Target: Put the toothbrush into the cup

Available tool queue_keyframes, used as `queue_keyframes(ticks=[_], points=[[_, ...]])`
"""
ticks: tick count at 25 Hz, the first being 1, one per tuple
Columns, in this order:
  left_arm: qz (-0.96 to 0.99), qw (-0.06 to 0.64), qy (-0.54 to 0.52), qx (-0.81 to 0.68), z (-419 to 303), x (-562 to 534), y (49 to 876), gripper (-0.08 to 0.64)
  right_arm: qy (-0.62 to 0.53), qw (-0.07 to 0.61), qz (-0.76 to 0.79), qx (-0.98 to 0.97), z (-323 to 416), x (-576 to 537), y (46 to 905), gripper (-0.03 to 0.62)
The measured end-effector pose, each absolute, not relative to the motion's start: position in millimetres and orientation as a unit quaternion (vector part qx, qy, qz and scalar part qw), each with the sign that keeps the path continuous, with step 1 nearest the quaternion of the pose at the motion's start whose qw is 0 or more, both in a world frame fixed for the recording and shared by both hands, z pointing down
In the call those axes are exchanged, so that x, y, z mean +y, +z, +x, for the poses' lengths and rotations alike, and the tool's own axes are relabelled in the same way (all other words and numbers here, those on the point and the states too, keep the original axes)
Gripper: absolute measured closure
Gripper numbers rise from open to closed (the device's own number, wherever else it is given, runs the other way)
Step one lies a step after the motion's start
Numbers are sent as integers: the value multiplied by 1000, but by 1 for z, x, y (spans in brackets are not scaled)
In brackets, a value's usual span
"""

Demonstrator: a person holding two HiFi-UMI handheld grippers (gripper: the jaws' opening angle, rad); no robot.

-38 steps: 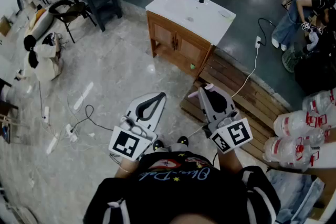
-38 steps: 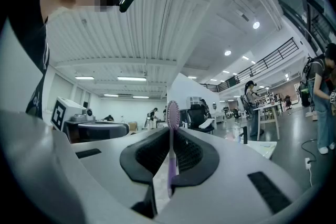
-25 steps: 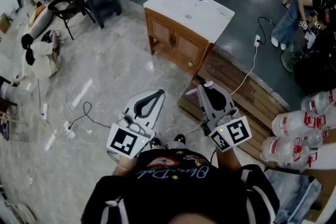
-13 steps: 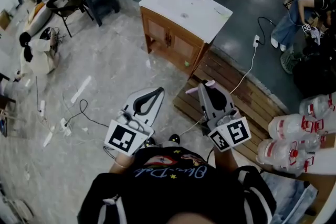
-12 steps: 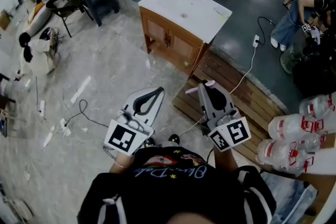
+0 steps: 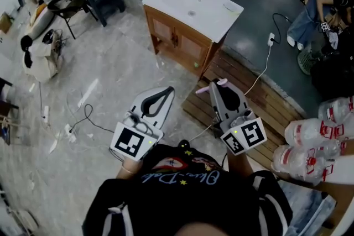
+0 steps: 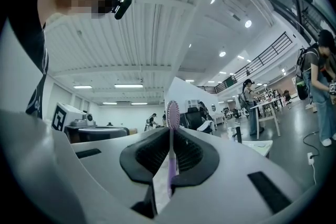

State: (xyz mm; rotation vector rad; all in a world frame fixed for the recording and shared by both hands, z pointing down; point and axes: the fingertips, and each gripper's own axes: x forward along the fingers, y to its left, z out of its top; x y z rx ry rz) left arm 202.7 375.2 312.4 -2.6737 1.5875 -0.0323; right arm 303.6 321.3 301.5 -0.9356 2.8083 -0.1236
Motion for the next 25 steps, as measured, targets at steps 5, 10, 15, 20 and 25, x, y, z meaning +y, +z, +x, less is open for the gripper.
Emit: queue_keyframes(ticks=[5,10,15,20,25], points=[[-854,15,-7,520,191,368,314,557,-41,85,-310,946,294,312,303,577],[-854,11,-4,521,167,349,319,557,-39,80,-313,946,274,294,304,577],[-862,16,2,506,136,315,317,557,-32,80,-329,940,246,264,301,577],[-867,13,9,497,97,275,318,557,-28,76,-343,936,210,228,300,577],[-874,17,6,486,63,243,320,557,-28,67,-356,932,178,198,302,577]])
